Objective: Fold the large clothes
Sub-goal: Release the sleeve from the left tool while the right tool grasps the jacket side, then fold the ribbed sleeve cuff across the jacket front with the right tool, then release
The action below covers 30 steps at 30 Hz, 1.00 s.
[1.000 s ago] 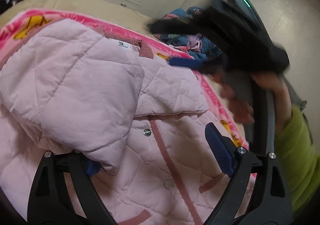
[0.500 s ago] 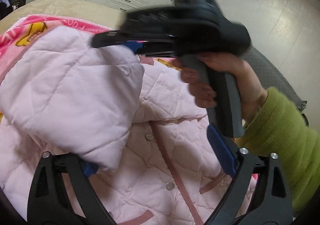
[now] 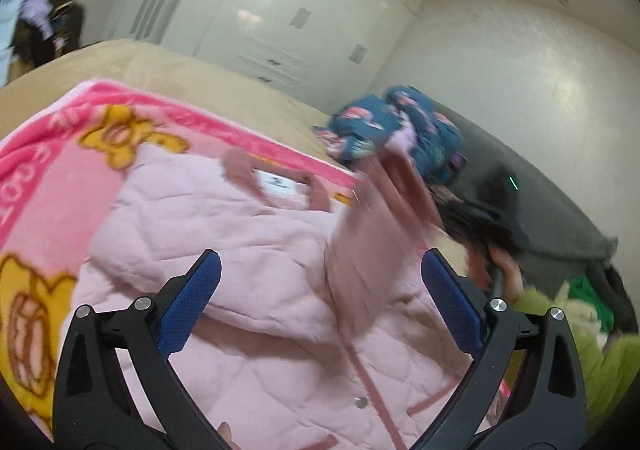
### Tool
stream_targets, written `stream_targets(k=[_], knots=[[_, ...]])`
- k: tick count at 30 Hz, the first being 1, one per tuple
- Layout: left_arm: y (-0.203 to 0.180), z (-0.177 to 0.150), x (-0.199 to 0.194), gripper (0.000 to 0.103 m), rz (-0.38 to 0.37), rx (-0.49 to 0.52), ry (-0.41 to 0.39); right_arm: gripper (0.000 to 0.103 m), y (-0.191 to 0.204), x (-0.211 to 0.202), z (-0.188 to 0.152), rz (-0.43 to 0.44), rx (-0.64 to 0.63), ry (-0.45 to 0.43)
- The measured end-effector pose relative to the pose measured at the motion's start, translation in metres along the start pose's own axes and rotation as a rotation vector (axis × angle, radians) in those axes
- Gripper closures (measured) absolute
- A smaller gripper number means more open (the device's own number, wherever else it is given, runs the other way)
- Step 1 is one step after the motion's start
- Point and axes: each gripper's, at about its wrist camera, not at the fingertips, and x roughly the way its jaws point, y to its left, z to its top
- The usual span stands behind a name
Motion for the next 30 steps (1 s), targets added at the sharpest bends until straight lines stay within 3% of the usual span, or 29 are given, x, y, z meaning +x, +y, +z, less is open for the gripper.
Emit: stream_targets(k=[5, 7, 8, 9, 12, 15, 22, 26, 28, 30], knots=[[0.034, -0.006, 0.021, 0.009, 0.18, -0.025, 0.056, 0.098, -0.034, -0.032, -0.027, -0.159, 0.112, 0.013], [0.039, -0.01, 0.022, 0.009, 0.205, -0.02, 0.065, 0.07, -0.032, -0.034, -0.045, -0.242, 0.122, 0.071], [0.038, -0.01, 0.021, 0.009, 0.216, -0.012, 0.066, 0.041, -0.031, -0.036, -0.054, -0.294, 0.134, 0.086], [0.036, -0.01, 0.023, 0.009, 0.237, 0.006, 0.071, 0.028, -0.026, -0.041, -0.067, -0.372, 0.143, 0.091], [0.04, -0.01, 0.032, 0.009, 0.284, 0.051, 0.089, 0.026, -0.01, -0.048, -0.098, -0.457, 0.135, 0.102], [0.038, -0.013, 0.044, 0.009, 0.341, 0.103, 0.115, 0.013, 0.001, -0.056, -0.123, -0.491, 0.152, 0.113], [0.029, -0.016, 0.059, 0.009, 0.404, 0.174, 0.153, 0.01, 0.015, -0.044, -0.153, -0.454, 0.211, 0.19], [0.036, -0.011, 0.059, 0.009, 0.445, 0.176, 0.146, 0.011, 0.01, -0.031, -0.154, -0.417, 0.27, 0.172], [0.043, -0.006, 0.057, 0.009, 0.455, 0.158, 0.136, 0.016, 0.0, -0.025, -0.153, -0.399, 0.335, 0.153], [0.049, -0.001, 0.054, 0.009, 0.473, 0.153, 0.123, 0.036, -0.008, -0.017, -0.154, -0.378, 0.373, 0.162]])
